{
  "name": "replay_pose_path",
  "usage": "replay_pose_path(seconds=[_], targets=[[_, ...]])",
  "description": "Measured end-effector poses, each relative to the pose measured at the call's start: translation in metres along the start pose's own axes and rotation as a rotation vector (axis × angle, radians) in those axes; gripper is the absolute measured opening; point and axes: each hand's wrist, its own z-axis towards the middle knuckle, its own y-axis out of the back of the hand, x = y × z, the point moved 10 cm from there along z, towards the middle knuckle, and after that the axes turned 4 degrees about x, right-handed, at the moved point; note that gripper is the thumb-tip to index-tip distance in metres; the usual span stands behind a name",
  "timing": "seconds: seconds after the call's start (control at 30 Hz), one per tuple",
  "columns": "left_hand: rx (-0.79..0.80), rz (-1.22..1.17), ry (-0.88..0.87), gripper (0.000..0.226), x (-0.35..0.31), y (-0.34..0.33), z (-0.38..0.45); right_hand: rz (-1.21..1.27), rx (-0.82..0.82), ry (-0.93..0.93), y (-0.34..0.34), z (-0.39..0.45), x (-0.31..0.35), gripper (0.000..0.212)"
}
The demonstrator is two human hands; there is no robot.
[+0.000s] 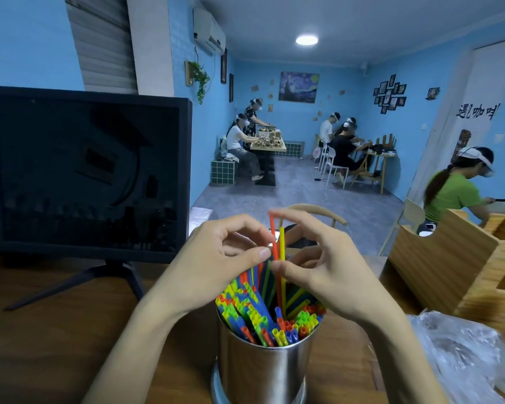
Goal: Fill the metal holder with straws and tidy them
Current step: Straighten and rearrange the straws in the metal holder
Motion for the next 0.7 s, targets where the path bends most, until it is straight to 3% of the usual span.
replay_pose_path(seconds=[0.1, 0.13, 0.3, 0.43, 0.57, 0.63, 0.7], targets=[[0.021, 0.038, -0.013, 0.013, -0.001, 0.0, -0.001, -0.088, -0.024, 0.01, 0.0, 0.001, -0.001, 0.013], [0.033, 0.056, -0.01, 0.014, -0.001, -0.001, -0.001, -0.128, -0.028, 0.002, 0.0, 0.002, -0.003, 0.006], [-0.011, 0.249, 0.016, 0.019, 0.004, 0.006, -0.002, -0.225, 0.013, -0.023, -0.006, 0.0, -0.003, 0.025], [0.029, 0.429, 0.082, 0.029, 0.014, 0.008, -0.002, -0.193, 0.06, -0.05, -0.006, 0.0, -0.007, 0.012], [-0.06, 0.412, 0.102, 0.021, 0.012, 0.009, -0.001, -0.032, -0.083, -0.032, 0.008, 0.0, -0.002, 0.011], [-0.112, 0.398, 0.109, 0.016, 0.01, 0.012, -0.001, -0.083, -0.195, -0.029, 0.019, -0.001, -0.004, 0.008], [-0.12, 0.382, 0.119, 0.018, 0.01, 0.014, -0.002, -0.205, -0.168, -0.029, 0.016, 0.002, -0.007, 0.019]])
